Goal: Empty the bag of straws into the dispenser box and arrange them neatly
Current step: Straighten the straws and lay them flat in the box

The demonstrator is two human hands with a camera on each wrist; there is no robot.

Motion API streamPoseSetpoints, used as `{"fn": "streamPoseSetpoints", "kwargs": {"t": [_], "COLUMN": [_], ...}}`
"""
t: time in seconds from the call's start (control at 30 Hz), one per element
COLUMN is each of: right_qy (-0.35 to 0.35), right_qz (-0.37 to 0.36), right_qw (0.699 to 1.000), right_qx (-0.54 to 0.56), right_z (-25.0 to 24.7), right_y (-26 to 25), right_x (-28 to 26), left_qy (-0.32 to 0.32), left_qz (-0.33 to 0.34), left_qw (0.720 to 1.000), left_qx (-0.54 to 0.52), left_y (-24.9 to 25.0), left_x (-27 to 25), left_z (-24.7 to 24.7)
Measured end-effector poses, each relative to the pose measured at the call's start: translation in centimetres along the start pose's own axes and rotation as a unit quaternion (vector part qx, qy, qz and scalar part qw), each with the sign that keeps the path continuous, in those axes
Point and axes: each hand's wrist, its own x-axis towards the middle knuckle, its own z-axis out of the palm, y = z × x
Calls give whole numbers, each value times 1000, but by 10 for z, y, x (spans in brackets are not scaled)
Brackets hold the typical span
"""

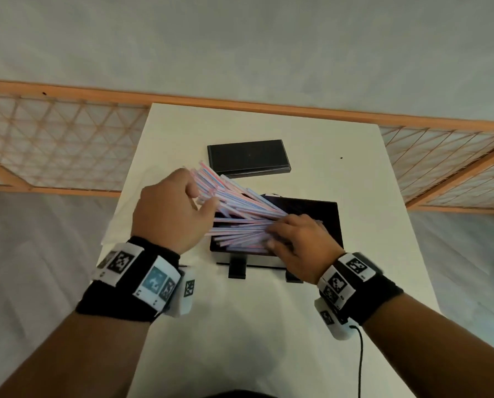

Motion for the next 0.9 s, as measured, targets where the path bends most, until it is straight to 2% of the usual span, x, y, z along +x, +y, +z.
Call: {"fn": "streamPoseSetpoints", "kwargs": {"t": [0.13,0.33,0.47,0.6,0.67,0.77,0.9], "right_qy": [15,6,-4,7,20,49,141], "right_qz": [18,40,49,50,46,31,-10], "right_qw": [999,999,998,998,997,996,984], "right_qx": [-24,0,25,39,51,69,111], "right_z": [2,1,0,-3,-8,-21,-47], "right_y": [-5,-6,-6,-8,-13,-24,-34], "right_x": [1,7,8,11,13,19,21], "left_qy": [-50,-31,-6,105,138,149,138], "left_qz": [-42,-54,-25,55,98,133,136], "left_qw": [998,998,1000,991,981,972,968], "left_qx": [25,-6,-15,-54,-91,-123,-160], "left_y": [6,16,19,34,47,66,74], "left_x": [-2,-3,-4,0,5,9,9], "left_z": [8,30,19,-16,-28,-41,-49]}}
